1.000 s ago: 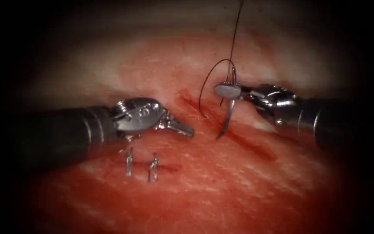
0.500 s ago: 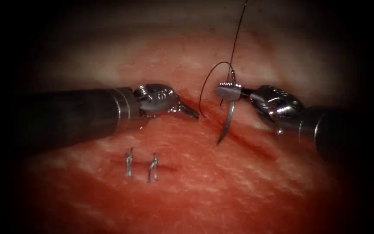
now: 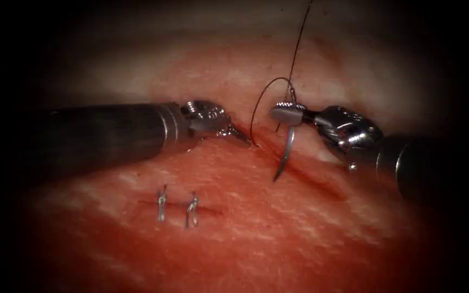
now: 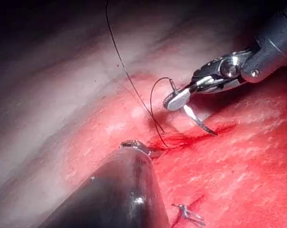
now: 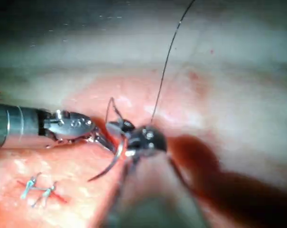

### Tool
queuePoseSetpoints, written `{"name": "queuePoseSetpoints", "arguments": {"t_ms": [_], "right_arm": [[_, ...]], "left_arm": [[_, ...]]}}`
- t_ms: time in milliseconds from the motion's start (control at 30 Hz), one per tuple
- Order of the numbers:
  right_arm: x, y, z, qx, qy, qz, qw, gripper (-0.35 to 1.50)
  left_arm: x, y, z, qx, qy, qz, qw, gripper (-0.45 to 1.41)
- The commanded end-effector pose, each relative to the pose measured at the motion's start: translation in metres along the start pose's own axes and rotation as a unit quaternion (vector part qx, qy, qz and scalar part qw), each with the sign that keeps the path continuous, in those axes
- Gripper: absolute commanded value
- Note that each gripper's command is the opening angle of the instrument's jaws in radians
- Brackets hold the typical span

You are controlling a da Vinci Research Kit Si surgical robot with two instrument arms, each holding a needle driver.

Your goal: Wound Closure

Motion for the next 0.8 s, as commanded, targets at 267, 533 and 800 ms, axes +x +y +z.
{"name": "queuePoseSetpoints", "arguments": {"t_ms": [267,533,800], "right_arm": [[-0.0002,0.0,0.001,0.0,0.001,-0.003,1.0,-0.35],[-0.0003,-0.0001,0.0012,0.0,0.001,-0.009,1.0,-0.35],[-0.0003,-0.0001,0.0012,0.001,0.002,-0.015,1.0,-0.35]], "left_arm": [[0.0005,-0.0008,0.0018,-0.008,-0.015,-0.003,1.0,-0.45],[0.0007,-0.0023,0.003,-0.009,-0.029,-0.008,1.0,-0.45],[0.0008,-0.0033,0.0052,-0.026,-0.076,-0.007,0.997,-0.45]]}}
